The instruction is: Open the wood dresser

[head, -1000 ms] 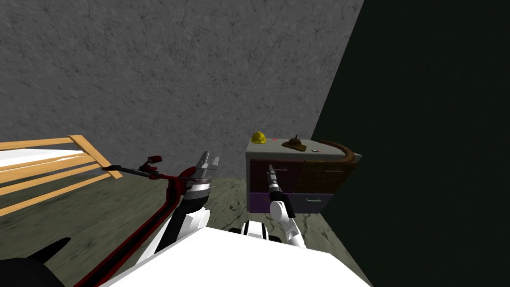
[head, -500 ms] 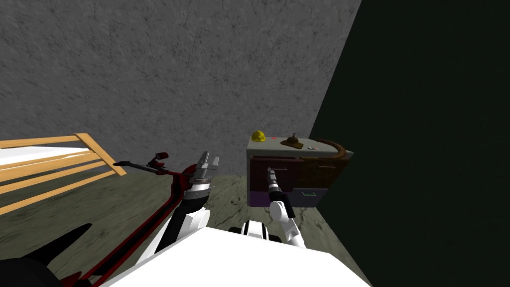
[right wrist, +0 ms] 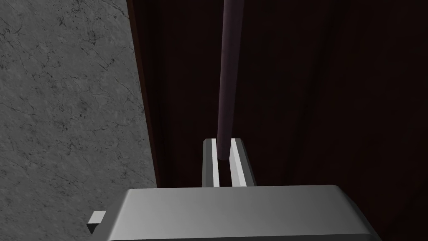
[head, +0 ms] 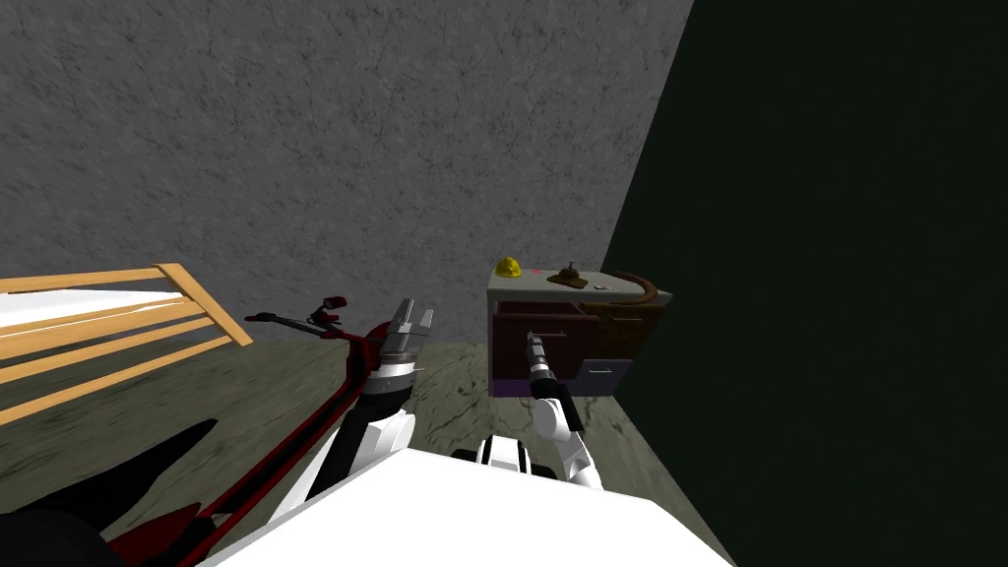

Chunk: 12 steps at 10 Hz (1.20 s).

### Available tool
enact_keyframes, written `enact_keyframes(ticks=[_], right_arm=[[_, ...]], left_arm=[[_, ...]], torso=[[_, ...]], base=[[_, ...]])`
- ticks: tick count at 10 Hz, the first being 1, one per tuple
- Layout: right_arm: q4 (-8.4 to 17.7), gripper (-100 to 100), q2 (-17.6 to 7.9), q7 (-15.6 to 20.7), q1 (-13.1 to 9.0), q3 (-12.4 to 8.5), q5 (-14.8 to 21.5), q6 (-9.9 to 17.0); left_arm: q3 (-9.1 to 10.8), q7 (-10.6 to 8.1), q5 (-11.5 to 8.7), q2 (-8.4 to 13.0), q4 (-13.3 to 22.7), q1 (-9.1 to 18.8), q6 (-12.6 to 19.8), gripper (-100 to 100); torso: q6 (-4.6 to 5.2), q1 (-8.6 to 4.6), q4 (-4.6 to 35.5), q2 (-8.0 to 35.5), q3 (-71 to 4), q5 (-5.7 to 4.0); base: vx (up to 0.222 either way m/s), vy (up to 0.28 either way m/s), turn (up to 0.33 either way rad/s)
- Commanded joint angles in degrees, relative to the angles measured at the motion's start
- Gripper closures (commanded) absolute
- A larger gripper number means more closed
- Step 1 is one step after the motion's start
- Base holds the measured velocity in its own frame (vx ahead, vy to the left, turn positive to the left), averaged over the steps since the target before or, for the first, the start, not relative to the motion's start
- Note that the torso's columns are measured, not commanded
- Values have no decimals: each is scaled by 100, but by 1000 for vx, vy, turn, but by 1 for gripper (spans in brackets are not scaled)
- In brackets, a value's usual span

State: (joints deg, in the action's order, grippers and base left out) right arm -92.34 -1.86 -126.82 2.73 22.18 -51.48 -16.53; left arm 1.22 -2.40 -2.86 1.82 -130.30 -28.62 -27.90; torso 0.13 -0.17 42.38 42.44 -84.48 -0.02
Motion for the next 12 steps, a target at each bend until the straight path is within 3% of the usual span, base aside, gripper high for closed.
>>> enact_keyframes(ticks=[1, 2, 3, 5, 9, 10, 12], right_arm=[[-68, 100, -5, 9, 13, -1, 7, 8], [-45, 100, -3, 4, 15, 9, 2, 30], [-83, -100, 39, 72, -17, -68, -53, 232], [-135, -100, 85, 138, -72, -150, -105, 420], [-346, -100, 268, 405, -291, -478, -314, 1141], [-346, -100, 268, 405, -291, -478, -314, 1172], [-452, -100, 360, 538, -401, -642, -419, 1539]], left_arm=[[0, 0, 0, 0, 0, 0, 0, 0], [0, 0, 0, 0, 0, 1, 0, 0], [0, 0, 0, 0, 0, -1, 0, 0], [0, 0, 0, 0, 0, -2, 0, 0], [0, 0, 0, 0, 0, -2, 0, 0], [0, 0, 0, -1, 0, -2, 0, 0], [0, 0, 0, 0, 0, -2, 0, 0]], torso=[[3, -2, 2, 8, 4, 0], [5, 2, 6, 11, 6, 1], [-4, 12, 7, -25, -14, 5], [-11, 30, -15, -42, -27, 7], [-13, 20, -8, -11, -6, 3], [-13, 21, -8, -10, -6, 3], [-12, 11, -10, -14, -9, 0]], base=[[-217, -12, -36], [-103, 0, -7], [-28, 16, -119], [-9, 37, -102], [-8, 42, -125], [-14, 35, -46], [-14, 27, -106]])
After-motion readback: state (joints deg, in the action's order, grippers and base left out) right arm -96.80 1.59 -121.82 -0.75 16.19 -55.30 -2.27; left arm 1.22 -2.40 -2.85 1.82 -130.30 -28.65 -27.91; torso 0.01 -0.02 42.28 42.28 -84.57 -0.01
